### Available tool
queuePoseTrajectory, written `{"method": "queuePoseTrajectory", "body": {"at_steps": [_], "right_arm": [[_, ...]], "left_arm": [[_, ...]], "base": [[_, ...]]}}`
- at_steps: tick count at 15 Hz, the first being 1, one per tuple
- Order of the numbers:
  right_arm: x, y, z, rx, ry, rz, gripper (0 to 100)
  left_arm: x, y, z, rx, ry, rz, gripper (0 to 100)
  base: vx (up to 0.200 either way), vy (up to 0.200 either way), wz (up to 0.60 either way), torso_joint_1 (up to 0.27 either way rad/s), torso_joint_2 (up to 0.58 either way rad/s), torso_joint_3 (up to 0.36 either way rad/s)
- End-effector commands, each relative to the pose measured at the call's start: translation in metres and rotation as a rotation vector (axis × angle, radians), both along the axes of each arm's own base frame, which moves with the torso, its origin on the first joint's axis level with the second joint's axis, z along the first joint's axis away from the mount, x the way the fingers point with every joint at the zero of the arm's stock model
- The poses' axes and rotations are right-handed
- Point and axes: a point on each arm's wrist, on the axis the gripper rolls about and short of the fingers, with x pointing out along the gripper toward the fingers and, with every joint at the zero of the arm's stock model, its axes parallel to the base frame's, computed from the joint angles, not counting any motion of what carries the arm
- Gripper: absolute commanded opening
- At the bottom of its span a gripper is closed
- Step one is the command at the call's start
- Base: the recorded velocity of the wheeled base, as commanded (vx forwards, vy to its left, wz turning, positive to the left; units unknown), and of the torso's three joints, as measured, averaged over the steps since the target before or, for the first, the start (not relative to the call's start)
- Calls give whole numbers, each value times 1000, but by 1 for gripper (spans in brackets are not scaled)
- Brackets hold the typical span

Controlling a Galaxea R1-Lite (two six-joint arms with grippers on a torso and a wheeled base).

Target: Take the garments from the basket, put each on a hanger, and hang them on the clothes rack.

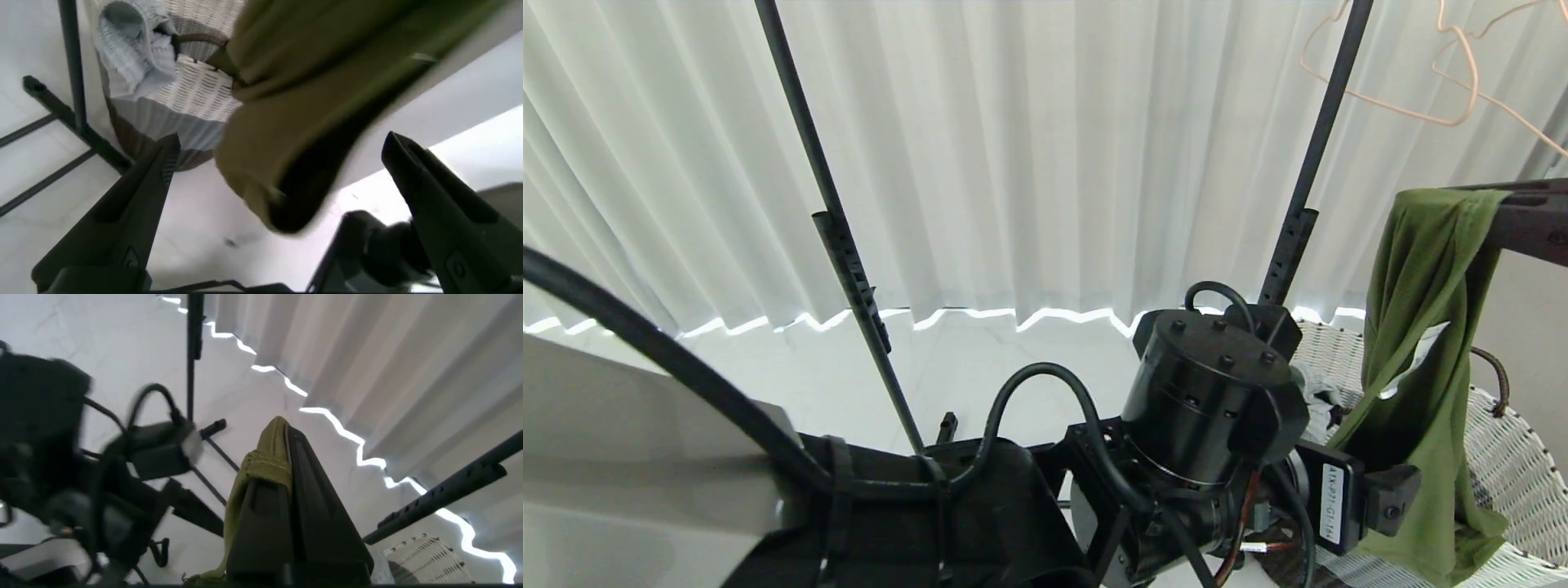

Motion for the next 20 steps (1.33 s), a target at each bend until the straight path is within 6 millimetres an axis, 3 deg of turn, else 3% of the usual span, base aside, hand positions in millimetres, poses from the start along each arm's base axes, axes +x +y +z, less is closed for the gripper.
{"method": "queuePoseTrajectory", "body": {"at_steps": [1, 7, 11, 16, 18, 20], "right_arm": [[-6, -1, 1, 7, -10, 21, 0], [-8, -2, 2, 11, -14, 21, 0], [-6, -1, 1, 13, -3, 17, 0], [-6, -2, 0, 10, 0, 14, 0], [-6, -1, 1, 9, -1, 17, 0], [-7, -2, 1, 9, -1, 17, 0]], "left_arm": [[9, -9, -21, 44, 13, 41, 100], [24, -2, -34, 77, 28, 106, 100], [16, 3, -20, 49, 24, 98, 100], [-6, 21, 13, -12, -5, 75, 100], [-3, 18, 16, -40, -21, 76, 100], [1, 12, 5, -36, -19, 79, 100]], "base": [[0, 0, 0, 0, 0, 0], [0, 0, 0, 0, 0, 0], [0, 0, 0, 0, 0, 0], [0, 0, 0, 0, 0, 0], [0, 0, 0, 0, 0, 0], [0, 0, 0, 0, 0, 0]]}}
